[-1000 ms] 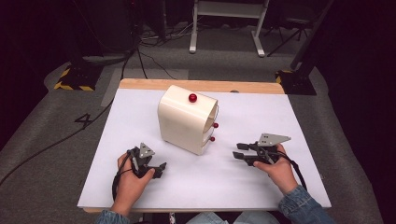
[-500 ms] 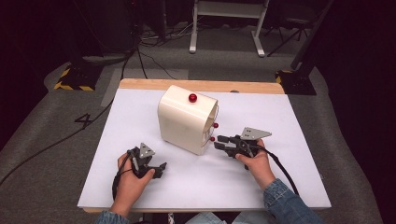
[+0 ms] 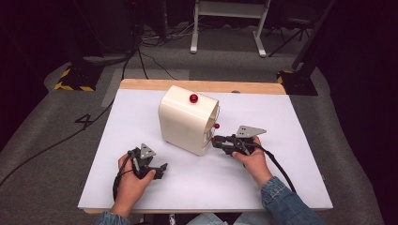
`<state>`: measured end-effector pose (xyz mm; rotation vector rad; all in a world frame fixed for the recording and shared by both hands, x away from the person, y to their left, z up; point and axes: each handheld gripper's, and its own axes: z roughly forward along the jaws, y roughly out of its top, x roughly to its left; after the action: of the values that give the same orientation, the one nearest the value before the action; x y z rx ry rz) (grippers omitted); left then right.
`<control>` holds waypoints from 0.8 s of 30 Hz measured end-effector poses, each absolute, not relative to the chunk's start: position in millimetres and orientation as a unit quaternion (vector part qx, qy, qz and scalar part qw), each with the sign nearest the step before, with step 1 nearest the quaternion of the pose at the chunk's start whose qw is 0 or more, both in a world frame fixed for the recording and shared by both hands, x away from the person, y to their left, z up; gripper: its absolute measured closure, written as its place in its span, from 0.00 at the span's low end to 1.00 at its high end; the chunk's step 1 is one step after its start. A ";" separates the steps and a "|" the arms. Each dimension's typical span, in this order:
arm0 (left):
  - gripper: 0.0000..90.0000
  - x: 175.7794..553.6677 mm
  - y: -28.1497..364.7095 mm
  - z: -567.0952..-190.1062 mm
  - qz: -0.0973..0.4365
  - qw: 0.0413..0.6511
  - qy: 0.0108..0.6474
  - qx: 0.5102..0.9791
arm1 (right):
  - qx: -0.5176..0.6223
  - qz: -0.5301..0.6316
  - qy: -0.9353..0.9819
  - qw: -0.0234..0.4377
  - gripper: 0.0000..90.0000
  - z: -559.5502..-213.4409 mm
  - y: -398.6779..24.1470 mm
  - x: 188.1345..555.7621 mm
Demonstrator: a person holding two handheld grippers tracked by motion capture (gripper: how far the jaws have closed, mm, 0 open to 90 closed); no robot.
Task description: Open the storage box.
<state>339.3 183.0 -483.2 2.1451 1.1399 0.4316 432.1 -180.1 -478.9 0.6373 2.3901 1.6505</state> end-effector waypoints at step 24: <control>0.21 339.1 182.9 -483.3 0.167 0.331 0.436 0.820 | 0.205 0.528 0.817 0.107 0.83 -473.1 -187.1 425.0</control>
<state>339.1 182.9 -483.3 2.1436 1.1396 0.4354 425.0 -187.1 -473.1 0.6047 2.4046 1.5550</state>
